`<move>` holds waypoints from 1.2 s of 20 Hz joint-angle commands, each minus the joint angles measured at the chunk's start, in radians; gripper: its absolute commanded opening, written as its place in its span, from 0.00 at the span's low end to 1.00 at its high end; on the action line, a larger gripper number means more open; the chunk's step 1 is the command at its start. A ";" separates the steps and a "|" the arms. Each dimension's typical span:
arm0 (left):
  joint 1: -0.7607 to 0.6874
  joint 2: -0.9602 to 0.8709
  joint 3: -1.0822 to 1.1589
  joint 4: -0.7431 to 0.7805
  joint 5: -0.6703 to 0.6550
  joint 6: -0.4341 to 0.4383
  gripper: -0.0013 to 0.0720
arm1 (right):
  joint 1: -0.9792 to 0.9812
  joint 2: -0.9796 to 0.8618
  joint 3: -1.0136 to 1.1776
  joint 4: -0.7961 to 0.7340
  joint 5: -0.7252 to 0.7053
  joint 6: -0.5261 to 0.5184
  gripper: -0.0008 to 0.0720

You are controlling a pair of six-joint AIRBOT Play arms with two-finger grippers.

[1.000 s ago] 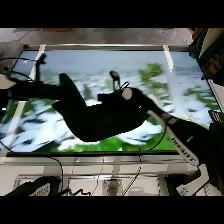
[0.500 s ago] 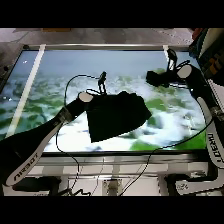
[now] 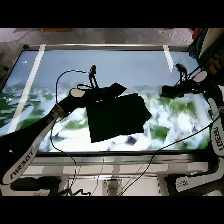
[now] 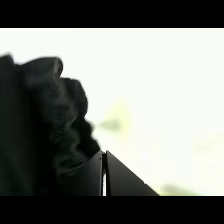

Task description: Fold the clothes and pants, and hang the long-sleeved shirts on hangers.

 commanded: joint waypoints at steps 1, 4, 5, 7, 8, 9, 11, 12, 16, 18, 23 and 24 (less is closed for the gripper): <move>0.059 0.005 0.000 0.022 -0.080 0.048 0.62 | -0.027 -0.110 -0.041 0.286 0.159 -0.207 0.33; 0.060 0.005 0.000 0.022 -0.080 0.113 0.62 | 0.019 -0.136 -0.041 0.250 0.009 -0.152 0.93; 0.060 0.005 0.000 0.023 -0.080 0.113 0.62 | 0.040 -0.136 -0.041 0.241 -0.048 -0.138 0.95; 0.060 0.005 0.000 0.023 -0.079 0.137 0.62 | 0.093 -0.136 -0.041 0.239 -0.098 -0.134 0.97; 0.060 0.004 0.000 0.022 -0.079 0.138 0.62 | 0.123 -0.135 -0.041 0.224 -0.101 -0.159 0.98; 0.060 0.004 0.000 0.022 -0.079 0.138 0.62 | 0.155 -0.135 -0.041 0.194 -0.103 -0.174 0.98; 0.060 0.004 0.000 0.022 -0.079 0.138 0.62 | 0.209 -0.135 -0.041 0.099 -0.113 -0.168 0.98; 0.060 0.004 0.000 0.022 -0.080 0.138 0.62 | 0.229 -0.135 -0.041 0.038 -0.130 -0.131 0.98; 0.060 0.004 -0.001 0.022 -0.080 0.138 0.62 | 0.245 -0.135 -0.040 -0.121 -0.227 0.109 0.98; 0.060 0.003 -0.001 0.023 -0.080 0.138 0.62 | 0.221 -0.135 -0.039 -0.130 -0.237 0.182 0.96; 0.060 0.003 -0.001 0.023 -0.080 0.138 0.62 | 0.150 -0.150 -0.039 -0.046 -0.100 0.210 0.95; 0.060 0.003 -0.001 0.022 -0.080 0.138 0.62 | 0.146 -0.167 -0.039 -0.039 -0.054 0.209 0.95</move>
